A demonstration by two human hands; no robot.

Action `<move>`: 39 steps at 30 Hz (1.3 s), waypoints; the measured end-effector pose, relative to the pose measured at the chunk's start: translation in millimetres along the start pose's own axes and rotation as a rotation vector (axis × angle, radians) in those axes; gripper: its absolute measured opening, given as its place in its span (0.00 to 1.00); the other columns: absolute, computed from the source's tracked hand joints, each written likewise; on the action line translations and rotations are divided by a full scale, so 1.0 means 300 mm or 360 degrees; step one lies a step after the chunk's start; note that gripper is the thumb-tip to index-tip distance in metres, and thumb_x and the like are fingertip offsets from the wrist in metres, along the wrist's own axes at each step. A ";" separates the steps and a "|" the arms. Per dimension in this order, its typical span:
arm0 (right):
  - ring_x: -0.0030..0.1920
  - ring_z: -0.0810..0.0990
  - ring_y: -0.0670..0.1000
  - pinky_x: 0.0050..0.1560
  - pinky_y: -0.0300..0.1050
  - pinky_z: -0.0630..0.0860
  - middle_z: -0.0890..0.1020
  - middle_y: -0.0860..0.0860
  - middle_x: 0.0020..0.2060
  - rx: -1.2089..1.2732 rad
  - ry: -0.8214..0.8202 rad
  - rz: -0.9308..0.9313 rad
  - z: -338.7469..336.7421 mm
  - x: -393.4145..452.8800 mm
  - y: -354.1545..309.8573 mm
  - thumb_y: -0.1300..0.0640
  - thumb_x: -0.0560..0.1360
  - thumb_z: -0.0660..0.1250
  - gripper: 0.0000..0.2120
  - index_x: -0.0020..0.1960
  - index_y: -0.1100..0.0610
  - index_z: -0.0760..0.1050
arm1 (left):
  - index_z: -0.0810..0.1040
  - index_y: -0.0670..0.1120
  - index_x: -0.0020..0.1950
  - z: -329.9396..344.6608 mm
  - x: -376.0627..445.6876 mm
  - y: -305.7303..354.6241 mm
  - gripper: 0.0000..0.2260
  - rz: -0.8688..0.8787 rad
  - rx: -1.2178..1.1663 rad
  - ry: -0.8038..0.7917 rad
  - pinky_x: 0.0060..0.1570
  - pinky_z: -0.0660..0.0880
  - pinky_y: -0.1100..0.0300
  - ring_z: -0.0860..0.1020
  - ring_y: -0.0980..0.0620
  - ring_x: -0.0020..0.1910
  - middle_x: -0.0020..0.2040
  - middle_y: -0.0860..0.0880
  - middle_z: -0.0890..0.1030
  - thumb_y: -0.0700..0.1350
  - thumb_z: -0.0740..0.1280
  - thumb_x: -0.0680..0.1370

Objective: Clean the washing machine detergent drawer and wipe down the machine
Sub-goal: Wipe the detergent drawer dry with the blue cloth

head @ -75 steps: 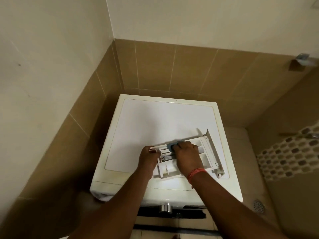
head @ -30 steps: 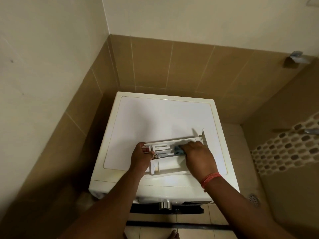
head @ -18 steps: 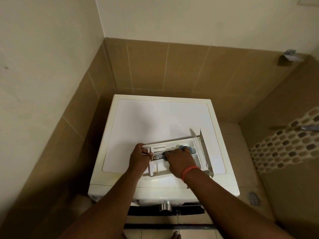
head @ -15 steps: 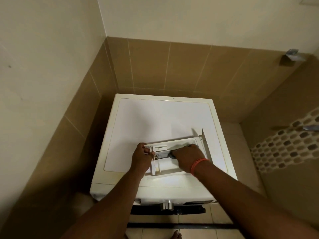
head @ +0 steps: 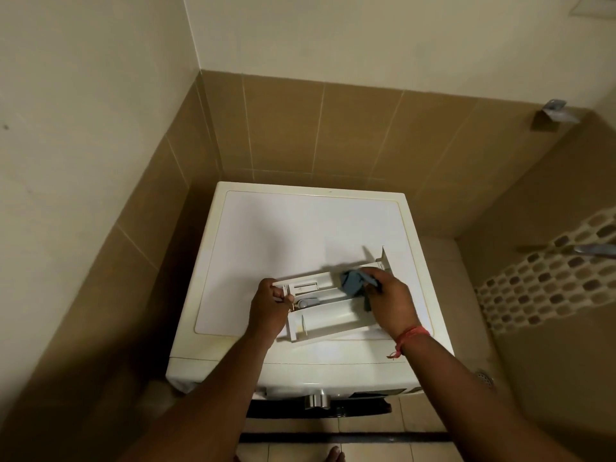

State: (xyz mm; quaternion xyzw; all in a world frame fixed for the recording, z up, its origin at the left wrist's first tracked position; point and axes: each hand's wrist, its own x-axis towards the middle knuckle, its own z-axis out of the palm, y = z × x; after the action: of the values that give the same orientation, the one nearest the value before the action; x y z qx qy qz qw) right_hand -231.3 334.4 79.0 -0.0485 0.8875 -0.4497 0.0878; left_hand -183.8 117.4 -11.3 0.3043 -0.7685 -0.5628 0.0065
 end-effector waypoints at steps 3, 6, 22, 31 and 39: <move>0.42 0.78 0.49 0.46 0.40 0.78 0.77 0.50 0.49 -0.0249 0.0203 -0.0344 -0.013 -0.051 0.031 0.73 0.73 0.62 0.20 0.58 0.55 0.80 | 0.71 0.42 0.63 -0.001 -0.004 0.006 0.18 -0.0005 -0.0008 -0.0009 0.46 0.74 0.60 0.80 0.47 0.45 0.42 0.50 0.78 0.38 0.71 0.75; 0.50 0.79 0.53 0.51 0.46 0.79 0.78 0.53 0.51 -0.0982 -0.0039 -0.0496 0.041 -0.102 0.091 0.68 0.72 0.68 0.15 0.56 0.56 0.81 | 0.71 0.42 0.64 -0.007 -0.009 0.016 0.18 0.0000 0.0037 -0.0001 0.42 0.72 0.65 0.79 0.47 0.46 0.44 0.47 0.78 0.38 0.71 0.76; 0.61 0.77 0.56 0.60 0.54 0.74 0.79 0.54 0.59 -0.1398 -0.0999 -0.0319 0.276 -0.066 -0.030 0.61 0.75 0.62 0.16 0.61 0.52 0.79 | 0.71 0.42 0.62 -0.005 -0.018 0.031 0.17 0.0047 0.0185 0.0014 0.44 0.69 0.61 0.77 0.49 0.44 0.43 0.48 0.78 0.40 0.71 0.76; 0.58 0.79 0.60 0.58 0.50 0.76 0.80 0.59 0.58 -0.1869 -0.1288 -0.0076 0.061 0.015 -0.151 0.59 0.80 0.60 0.13 0.62 0.60 0.76 | 0.71 0.41 0.61 0.015 -0.039 0.046 0.15 0.0049 0.0149 0.0012 0.41 0.69 0.65 0.76 0.50 0.42 0.42 0.48 0.75 0.36 0.69 0.76; 0.55 0.80 0.58 0.57 0.50 0.76 0.81 0.57 0.52 -0.1544 -0.0673 -0.0197 -0.062 0.129 -0.194 0.65 0.73 0.65 0.12 0.54 0.59 0.81 | 0.72 0.43 0.60 -0.008 -0.030 0.040 0.15 0.0072 0.0155 -0.0006 0.41 0.71 0.66 0.75 0.51 0.42 0.42 0.50 0.76 0.37 0.70 0.76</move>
State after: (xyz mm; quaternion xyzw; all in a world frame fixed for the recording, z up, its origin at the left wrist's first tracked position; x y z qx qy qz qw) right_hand -272.4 308.3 132.5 -0.2252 0.9520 0.0278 0.2056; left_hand -181.0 121.7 3.0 0.2858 -0.8017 -0.5249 0.0027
